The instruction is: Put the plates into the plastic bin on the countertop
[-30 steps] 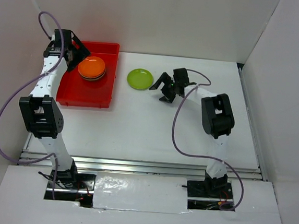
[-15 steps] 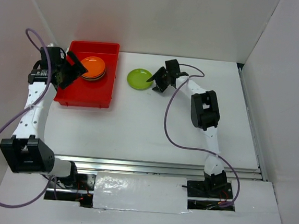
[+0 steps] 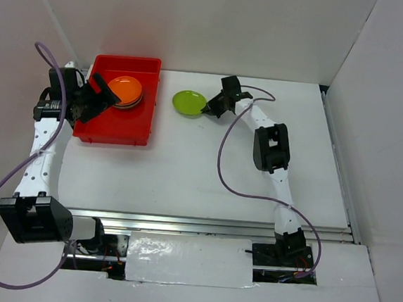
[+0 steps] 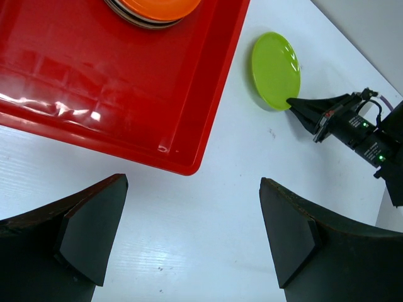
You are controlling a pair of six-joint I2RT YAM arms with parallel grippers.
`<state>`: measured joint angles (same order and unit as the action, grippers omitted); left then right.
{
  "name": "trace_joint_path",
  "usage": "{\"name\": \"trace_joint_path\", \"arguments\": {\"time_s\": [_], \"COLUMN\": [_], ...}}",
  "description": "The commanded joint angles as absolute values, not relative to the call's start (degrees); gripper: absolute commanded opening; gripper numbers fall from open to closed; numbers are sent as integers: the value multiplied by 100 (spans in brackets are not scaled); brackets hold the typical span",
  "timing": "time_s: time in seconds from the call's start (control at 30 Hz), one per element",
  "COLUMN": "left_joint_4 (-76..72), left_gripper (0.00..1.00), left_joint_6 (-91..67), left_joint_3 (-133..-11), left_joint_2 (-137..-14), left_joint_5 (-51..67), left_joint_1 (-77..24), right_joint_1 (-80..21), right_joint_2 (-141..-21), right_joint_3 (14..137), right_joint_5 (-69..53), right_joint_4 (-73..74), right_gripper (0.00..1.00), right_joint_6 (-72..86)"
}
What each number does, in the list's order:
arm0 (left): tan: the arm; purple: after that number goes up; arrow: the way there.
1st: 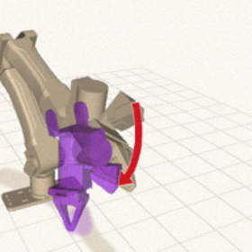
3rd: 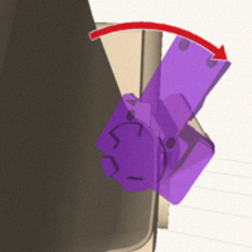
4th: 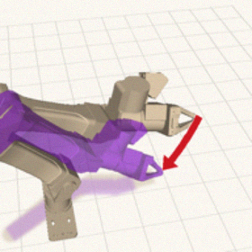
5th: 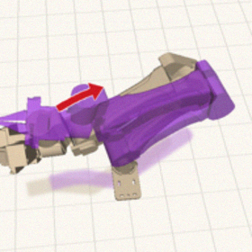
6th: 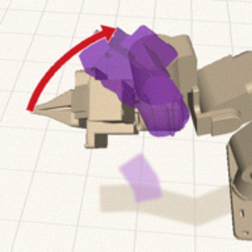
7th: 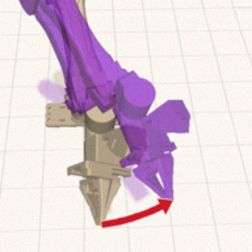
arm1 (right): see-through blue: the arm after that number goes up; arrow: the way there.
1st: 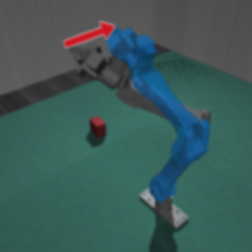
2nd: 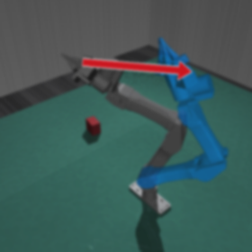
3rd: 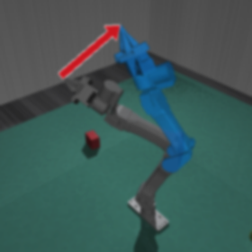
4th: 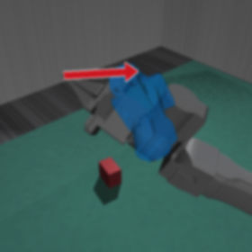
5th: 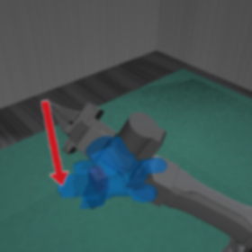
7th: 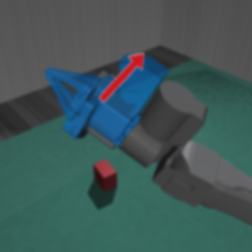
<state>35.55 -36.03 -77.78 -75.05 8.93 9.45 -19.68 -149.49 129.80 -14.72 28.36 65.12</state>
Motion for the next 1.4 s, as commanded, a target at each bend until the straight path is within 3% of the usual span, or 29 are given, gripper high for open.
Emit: {"name": "trace_joint_path", "arguments": {"time_s": [0.0,0.03,0.13,0.33,0.53,0.93,1.1,1.2,1.23,1.27,1.3,1.37], "left_joint_4": [3331,3322,3077,2040,1450,1573,1661,1661,1679,1748,1784,1749], "left_gripper": [99,99,99,99,99,98,83,60,23,6,0,0], "left_joint_6": [-3384,-3349,-3278,-3497,-3814,-3709,-3700,-3726,-3718,-3709,-3726,-4050], "left_joint_3": [-7778,-7744,-7533,-7233,-7136,-7154,-7075,-7049,-7092,-7136,-7189,-7199], "left_joint_2": [-7462,-7462,-7453,-8198,-8683,-8956,-9061,-9097,-9071,-9062,-9044,-8904], "left_joint_5": [1221,1291,1791,4398,5176,4949,4746,4720,4702,4589,4475,4010], "left_joint_1": [1081,1125,1222,1099,862,580,492,483,483,483,492,562], "right_joint_1": [-1925,-1925,-1977,-2468,-2733,-3199,-3304,-3366,-3375,-3384,-3392,-3331], "right_joint_2": [-14995,-14846,-13104,-11017,-10327,-9765,-9721,-9843,-9887,-9870,-9713,-9389], "right_joint_3": [13123,12913,10706,9547,8999,8552,8595,8710,8745,8719,8562,8281], "right_joint_5": [-1354,-1310,-557,923,-1015,-2126,-2276,-2443,-2426,-2400,-2365,-1876], "right_joint_4": [3129,2911,2015,2347,1837,1197,1160,1125,1169,1169,1169,1204], "right_gripper": [0,0,0,0,0,0,0,0,9,69,99,100], "right_joint_6": [6574,6566,6496,5197,4597,4702,4746,4781,4807,4842,4878,4825]}}
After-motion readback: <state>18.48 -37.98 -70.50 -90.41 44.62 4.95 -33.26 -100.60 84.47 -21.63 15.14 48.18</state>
